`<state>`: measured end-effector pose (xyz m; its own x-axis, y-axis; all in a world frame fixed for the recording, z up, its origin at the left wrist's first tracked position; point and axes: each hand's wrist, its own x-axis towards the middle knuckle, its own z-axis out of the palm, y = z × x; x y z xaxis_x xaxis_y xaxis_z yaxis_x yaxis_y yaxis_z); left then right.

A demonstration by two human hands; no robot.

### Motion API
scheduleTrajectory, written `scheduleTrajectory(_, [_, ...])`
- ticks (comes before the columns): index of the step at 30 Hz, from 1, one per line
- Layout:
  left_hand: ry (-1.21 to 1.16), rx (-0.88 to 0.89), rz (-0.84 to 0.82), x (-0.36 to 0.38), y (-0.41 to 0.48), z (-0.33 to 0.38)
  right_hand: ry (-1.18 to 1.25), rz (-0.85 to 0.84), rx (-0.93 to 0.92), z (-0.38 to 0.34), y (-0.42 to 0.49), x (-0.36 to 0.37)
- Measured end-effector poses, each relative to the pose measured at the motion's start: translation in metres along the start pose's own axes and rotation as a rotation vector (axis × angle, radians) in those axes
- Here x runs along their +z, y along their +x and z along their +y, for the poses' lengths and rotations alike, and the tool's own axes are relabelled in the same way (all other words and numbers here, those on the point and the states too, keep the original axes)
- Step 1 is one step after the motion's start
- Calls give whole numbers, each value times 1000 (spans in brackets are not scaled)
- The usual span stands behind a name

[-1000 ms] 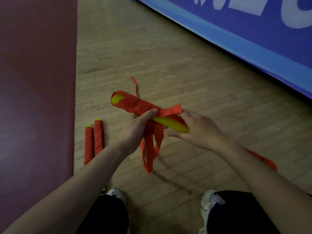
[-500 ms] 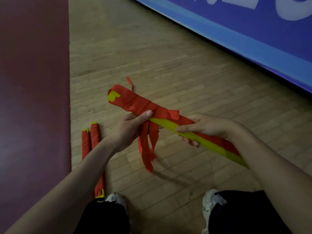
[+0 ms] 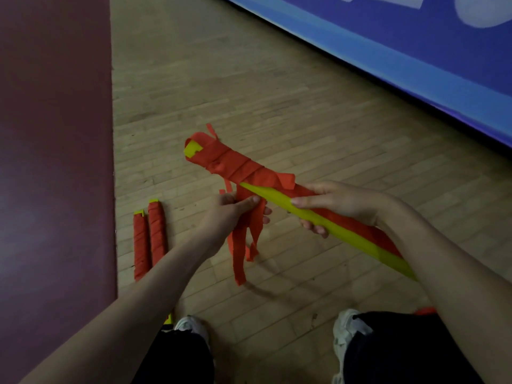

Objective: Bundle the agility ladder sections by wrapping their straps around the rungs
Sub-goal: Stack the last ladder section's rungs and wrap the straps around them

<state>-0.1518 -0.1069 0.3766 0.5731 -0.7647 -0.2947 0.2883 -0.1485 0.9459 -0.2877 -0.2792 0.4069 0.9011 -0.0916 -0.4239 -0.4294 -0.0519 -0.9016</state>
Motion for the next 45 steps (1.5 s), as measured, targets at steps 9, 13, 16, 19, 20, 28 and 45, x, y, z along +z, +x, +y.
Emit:
scheduleTrajectory(9, [-41,-50,-55,6,-3,-3,-30,78,-12,8,5,-2])
scheduleTrajectory(13, [-45,-76,-69,6,-4,-4,-213,142,-48,12,14,4])
scheduleTrajectory(16, [-30,-65,-53,6,-5,-2,-464,230,-95,14,17,5])
scheduleTrajectory(19, [-30,-68,-43,7,-5,1,-804,302,-130,14,17,5])
scheduleTrajectory(20, [-20,-68,-42,7,-6,1,-883,313,-121,15,18,5])
scheduleTrajectory(28, [16,13,-34,9,-7,-1,-1161,386,-175,27,24,9])
scheduleTrajectory(45, [-188,-13,92,12,-12,15,-1194,487,-302,20,22,21])
